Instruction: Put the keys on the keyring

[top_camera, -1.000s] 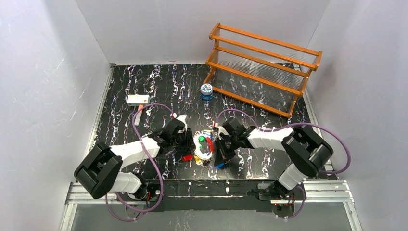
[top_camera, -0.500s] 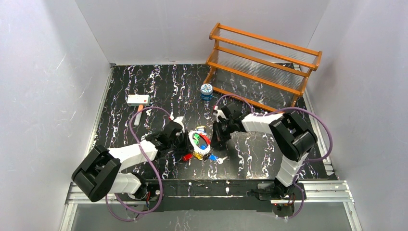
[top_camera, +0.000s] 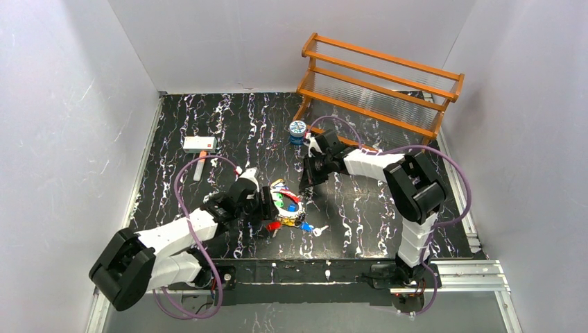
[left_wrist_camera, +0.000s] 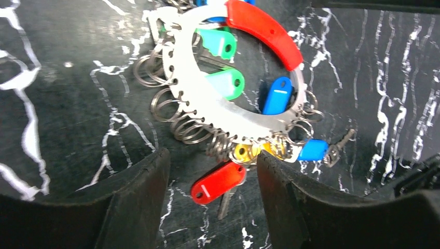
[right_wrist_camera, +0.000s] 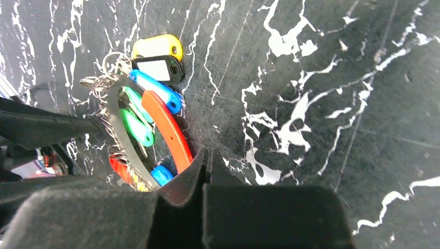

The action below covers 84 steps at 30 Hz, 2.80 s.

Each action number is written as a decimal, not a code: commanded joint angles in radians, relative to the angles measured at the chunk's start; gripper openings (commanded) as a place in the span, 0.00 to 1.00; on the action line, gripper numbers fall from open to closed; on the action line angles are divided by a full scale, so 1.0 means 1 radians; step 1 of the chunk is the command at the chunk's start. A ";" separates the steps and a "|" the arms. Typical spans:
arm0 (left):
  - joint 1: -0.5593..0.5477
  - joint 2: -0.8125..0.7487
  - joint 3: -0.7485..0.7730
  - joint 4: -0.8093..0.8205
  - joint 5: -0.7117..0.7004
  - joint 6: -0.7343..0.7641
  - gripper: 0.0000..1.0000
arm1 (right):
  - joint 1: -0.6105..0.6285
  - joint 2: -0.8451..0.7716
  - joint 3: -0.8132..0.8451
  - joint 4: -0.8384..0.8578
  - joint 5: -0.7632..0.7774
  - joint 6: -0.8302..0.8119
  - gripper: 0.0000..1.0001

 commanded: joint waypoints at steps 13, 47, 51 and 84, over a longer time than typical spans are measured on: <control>0.047 0.034 0.082 -0.105 -0.089 0.046 0.57 | 0.254 -0.139 -0.025 -0.168 0.119 -0.063 0.01; 0.178 0.062 0.007 0.015 0.008 0.018 0.37 | 0.189 -0.060 0.022 -0.174 0.306 -0.147 0.01; 0.177 -0.021 0.026 -0.016 -0.034 0.025 0.47 | 0.190 -0.130 0.005 -0.179 0.302 -0.157 0.01; 0.178 -0.190 0.002 -0.119 -0.108 0.016 0.56 | 0.438 0.071 0.276 -0.236 0.519 -0.089 0.53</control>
